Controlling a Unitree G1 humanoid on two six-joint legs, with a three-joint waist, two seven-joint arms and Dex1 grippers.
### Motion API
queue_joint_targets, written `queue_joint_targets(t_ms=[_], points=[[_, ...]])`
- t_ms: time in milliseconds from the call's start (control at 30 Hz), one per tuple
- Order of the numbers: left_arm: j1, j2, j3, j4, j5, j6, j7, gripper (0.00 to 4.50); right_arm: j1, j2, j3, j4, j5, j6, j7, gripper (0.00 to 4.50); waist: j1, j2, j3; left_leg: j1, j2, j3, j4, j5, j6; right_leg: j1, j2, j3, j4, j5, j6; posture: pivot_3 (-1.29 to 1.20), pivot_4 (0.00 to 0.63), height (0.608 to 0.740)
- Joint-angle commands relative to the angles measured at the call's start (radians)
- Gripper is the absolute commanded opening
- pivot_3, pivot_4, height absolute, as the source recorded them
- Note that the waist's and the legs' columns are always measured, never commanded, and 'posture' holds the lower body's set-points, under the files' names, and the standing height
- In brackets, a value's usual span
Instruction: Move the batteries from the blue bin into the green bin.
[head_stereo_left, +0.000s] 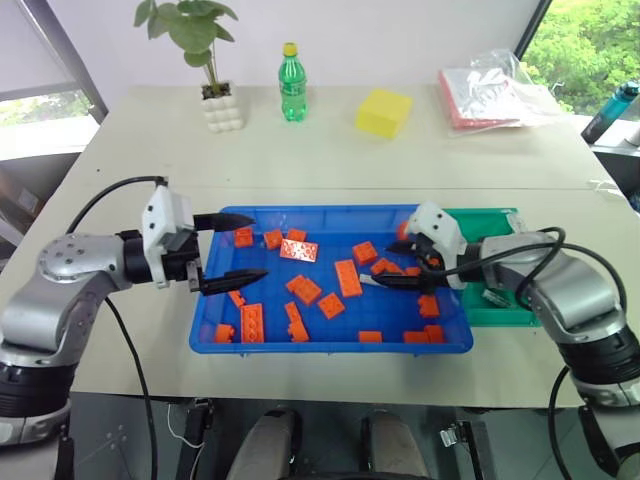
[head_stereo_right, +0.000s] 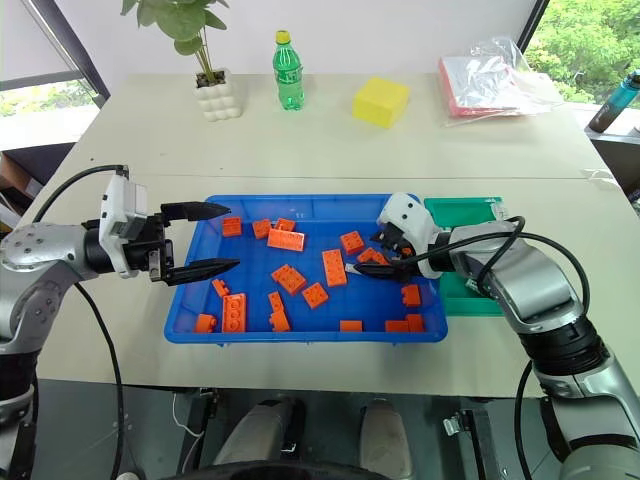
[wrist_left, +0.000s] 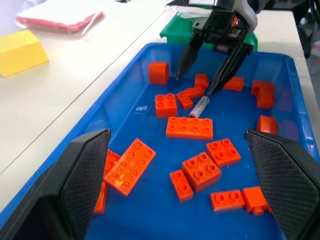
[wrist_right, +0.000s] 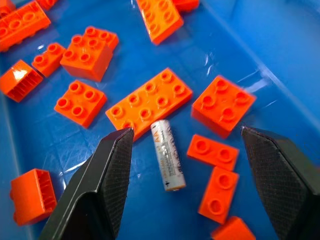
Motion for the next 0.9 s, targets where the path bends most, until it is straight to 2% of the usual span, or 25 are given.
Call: queue_joint_targets(t_ms=[33, 200, 400, 467, 533, 700, 900], points=[[0.022, 0.029, 0.054, -0.041, -0.009, -0.001, 0.011, 4.50, 0.039, 0.006, -0.006, -0.034, 0.000, -0.015, -0.006, 3.50, 0.001, 0.000, 0.000, 0.000, 0.000, 0.000, 0.000, 0.000, 0.000, 0.000, 0.000, 0.000, 0.000, 0.000, 0.000, 0.00, 0.150, 0.728], [0.019, 0.032, 0.050, -0.028, 0.003, -0.014, 0.023, 4.50, 0.116, -0.002, 0.020, -0.075, -0.018, -0.033, -0.008, 3.50, 0.006, 0.000, 0.000, 0.000, -0.001, -0.001, 0.000, 0.000, 0.000, 0.001, 0.000, 0.000, 0.000, 0.000, 0.000, 0.00, 0.150, 0.728], [0.003, 0.031, 0.046, -0.025, 0.000, -0.010, 0.026, 4.50, 0.122, 0.008, 0.031, -0.032, -0.052, -0.059, -0.030, 3.50, 0.003, -0.001, 0.000, 0.000, -0.001, -0.001, 0.000, 0.000, 0.000, 0.001, 0.000, 0.000, 0.000, 0.000, 0.000, 0.00, 0.150, 0.728], [-0.009, 0.031, 0.041, -0.016, 0.002, -0.011, 0.023, 4.50, 0.118, 0.016, 0.035, -0.021, -0.059, -0.061, -0.035, 2.99, 0.003, -0.002, -0.001, 0.000, -0.001, -0.001, 0.000, 0.000, 0.000, 0.002, 0.000, 0.000, 0.000, 0.000, 0.000, 0.00, 0.150, 0.728], [-0.027, 0.030, 0.034, -0.004, 0.004, -0.012, 0.021, 4.50, 0.117, 0.020, 0.040, -0.016, -0.072, -0.068, -0.042, 2.22, 0.004, -0.003, -0.002, 0.001, -0.001, -0.001, 0.000, 0.000, 0.000, 0.002, 0.000, 0.000, 0.000, 0.000, 0.000, 0.00, 0.150, 0.728], [-0.047, 0.025, 0.023, 0.004, 0.005, -0.012, 0.017, 4.50, 0.105, 0.038, 0.015, -0.029, -0.064, -0.052, -0.058, 2.22, 0.004, -0.003, -0.002, 0.001, -0.001, -0.002, 0.001, 0.000, 0.000, 0.003, 0.000, 0.000, 0.000, 0.000, 0.000, 0.00, 0.150, 0.728], [-0.060, 0.020, 0.014, 0.015, 0.011, -0.016, 0.012, 4.50, 0.066, 0.021, -0.088, -0.154, 0.040, 0.070, -0.060, 2.22, 0.004, -0.003, -0.002, 0.001, -0.001, -0.002, 0.000, 0.000, 0.000, 0.002, 0.000, 0.000, 0.000, 0.000, 0.000, 0.00, 0.150, 0.728]])
